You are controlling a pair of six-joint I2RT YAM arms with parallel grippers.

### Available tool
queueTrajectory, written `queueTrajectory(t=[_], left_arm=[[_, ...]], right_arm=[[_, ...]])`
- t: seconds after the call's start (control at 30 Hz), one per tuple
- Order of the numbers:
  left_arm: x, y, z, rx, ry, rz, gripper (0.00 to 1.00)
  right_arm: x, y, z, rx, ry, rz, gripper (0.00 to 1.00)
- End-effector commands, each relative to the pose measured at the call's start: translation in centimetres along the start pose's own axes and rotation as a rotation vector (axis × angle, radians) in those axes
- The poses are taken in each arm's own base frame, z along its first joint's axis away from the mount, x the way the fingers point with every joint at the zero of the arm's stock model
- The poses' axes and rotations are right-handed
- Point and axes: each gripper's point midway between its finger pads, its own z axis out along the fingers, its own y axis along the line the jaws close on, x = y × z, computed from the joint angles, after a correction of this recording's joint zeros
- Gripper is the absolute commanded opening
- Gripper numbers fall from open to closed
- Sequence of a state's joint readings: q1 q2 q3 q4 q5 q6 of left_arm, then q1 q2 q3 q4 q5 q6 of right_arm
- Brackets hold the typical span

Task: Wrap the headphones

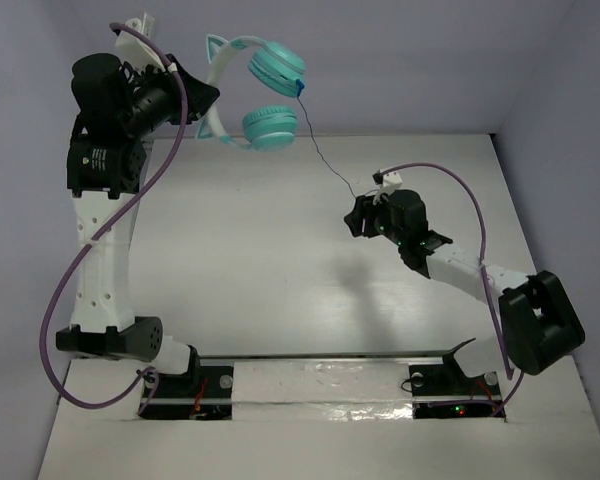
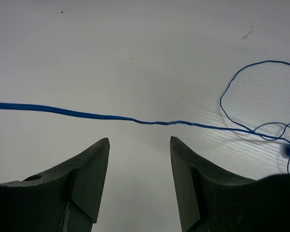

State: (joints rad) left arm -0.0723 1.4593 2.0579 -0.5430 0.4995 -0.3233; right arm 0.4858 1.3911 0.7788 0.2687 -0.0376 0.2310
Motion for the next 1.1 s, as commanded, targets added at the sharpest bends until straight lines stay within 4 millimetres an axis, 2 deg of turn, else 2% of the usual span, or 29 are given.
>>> queueTrajectory(t=[0.0,0.23,0.33,0.37,0.4,0.47,0.57,0.7,0.73,0.87,0.9,1.0,1.07], left_arm=[[-4.0,-3.9,-2.6,0.1,-0.133,0.037,0.0],[-4.8,-6.2,-4.7,0.159,-0.158,0.052,0.0],[-4.9,-5.9,-5.0,0.135,-0.167,0.06,0.0],[-4.8,-5.7,-4.9,0.128,-0.165,0.059,0.0],[-4.8,-5.5,-4.7,0.121,-0.167,0.06,0.0],[-4.9,-5.0,-4.3,0.106,-0.173,0.053,0.0],[-5.2,-4.6,-3.7,0.096,-0.185,0.047,0.0],[-5.4,-4.1,-2.7,0.09,-0.178,0.037,0.0],[-5.5,-4.1,-2.7,0.09,-0.181,0.037,0.0],[-5.6,-4.5,-2.9,0.103,-0.185,0.037,0.0],[-5.7,-4.8,-3.2,0.111,-0.189,0.039,0.0],[-6.0,-5.1,-3.9,0.105,-0.204,0.05,0.0],[-6.0,-5.5,-4.3,0.122,-0.204,0.054,0.0]], right_arm=[[-3.2,0.5,0.8,-0.001,-0.079,-0.021,0.59],[-4.3,1.1,2.1,-0.038,-0.153,-0.015,0.59],[-4.6,0.9,1.5,-0.024,-0.169,-0.019,0.48],[-4.6,0.7,1.2,-0.014,-0.166,-0.016,0.41],[-4.6,0.7,0.9,-0.012,-0.162,-0.011,0.27],[-4.2,0.7,0.2,-0.007,-0.138,0.004,0.23],[-3.4,0.7,-0.5,-0.001,-0.108,0.046,0.27],[-2.5,-0.4,-0.7,0.059,-0.076,0.066,0.52],[-2.2,-0.8,-0.8,0.084,-0.064,0.066,0.54],[-2.6,-1.2,-0.8,0.102,-0.075,0.039,0.62],[-3.5,-1.3,-0.7,0.114,-0.088,0.03,0.63],[-3.4,-2.1,-0.2,0.156,-0.07,0.002,0.63],[-3.9,-1.0,0.1,0.088,-0.103,-0.017,0.65]])
